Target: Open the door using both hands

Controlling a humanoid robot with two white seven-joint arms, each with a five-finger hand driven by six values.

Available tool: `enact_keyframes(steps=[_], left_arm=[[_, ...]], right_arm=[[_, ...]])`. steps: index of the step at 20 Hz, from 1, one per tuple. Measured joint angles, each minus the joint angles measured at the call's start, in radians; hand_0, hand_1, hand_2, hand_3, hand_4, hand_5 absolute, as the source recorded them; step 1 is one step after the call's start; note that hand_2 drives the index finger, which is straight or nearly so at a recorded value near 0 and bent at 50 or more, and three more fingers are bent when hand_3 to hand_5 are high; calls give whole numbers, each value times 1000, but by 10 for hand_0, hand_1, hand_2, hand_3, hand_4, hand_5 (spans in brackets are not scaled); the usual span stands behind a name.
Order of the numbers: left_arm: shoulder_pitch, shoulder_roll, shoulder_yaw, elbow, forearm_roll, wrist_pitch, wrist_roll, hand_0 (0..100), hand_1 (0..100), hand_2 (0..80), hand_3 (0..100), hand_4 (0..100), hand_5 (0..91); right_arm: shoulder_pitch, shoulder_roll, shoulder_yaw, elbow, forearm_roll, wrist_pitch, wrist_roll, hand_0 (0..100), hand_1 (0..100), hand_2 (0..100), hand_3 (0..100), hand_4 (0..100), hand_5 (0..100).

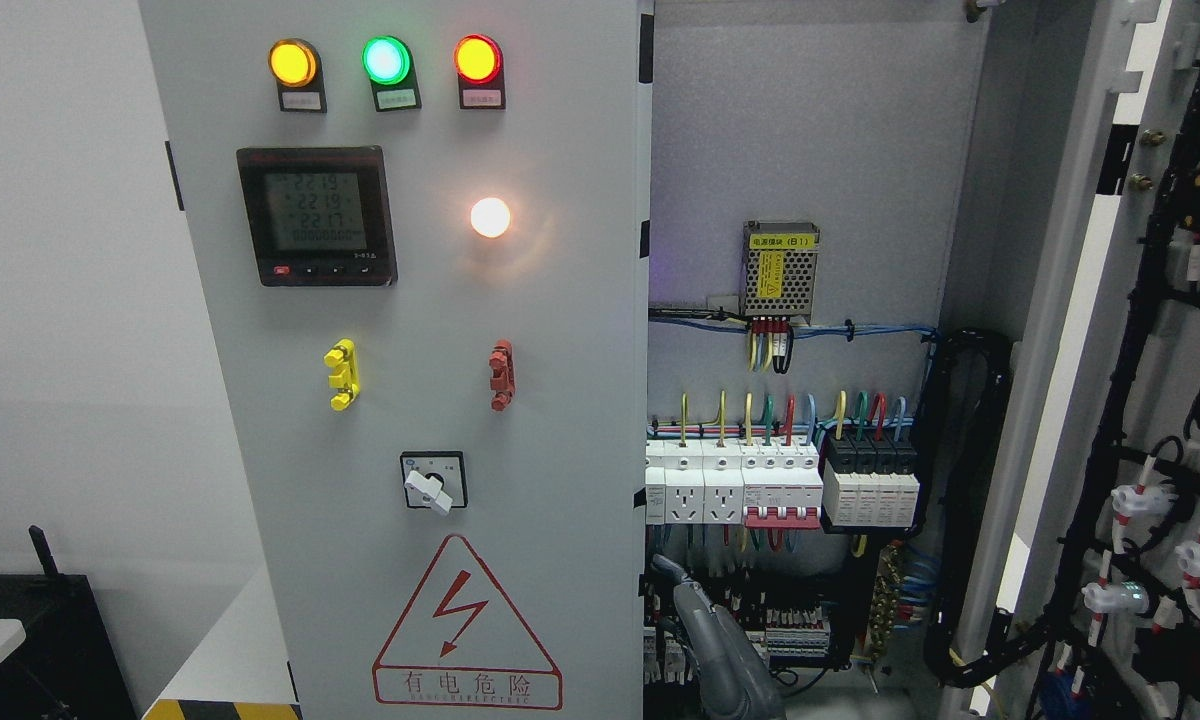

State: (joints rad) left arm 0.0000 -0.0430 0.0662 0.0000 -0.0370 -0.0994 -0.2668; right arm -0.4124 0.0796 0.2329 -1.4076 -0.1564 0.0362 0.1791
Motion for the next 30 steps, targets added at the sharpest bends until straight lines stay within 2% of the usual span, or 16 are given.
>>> enact_keyframes(steps=[5,19,23,30], left_arm=[[0,0,0,0,0,1,0,0,0,0,0,0,0],[0,0,0,0,0,0,0,0,0,0,0,0,0],[0,0,0,0,0,0,0,0,0,0,0,0,0],[0,0,0,0,0,0,0,0,0,0,0,0,0]], right_arm=[[-11,-2,-2,8,0,0,40,382,0,0,0,0,0],[-35,-14,-4,31,-36,8,57,383,0,0,0,0,0],[-40,-21,-4,38,-50,11,91,383,0,0,0,0,0],[-59,-31,-6,55,-60,13,123,382,0,0,0,0,0]])
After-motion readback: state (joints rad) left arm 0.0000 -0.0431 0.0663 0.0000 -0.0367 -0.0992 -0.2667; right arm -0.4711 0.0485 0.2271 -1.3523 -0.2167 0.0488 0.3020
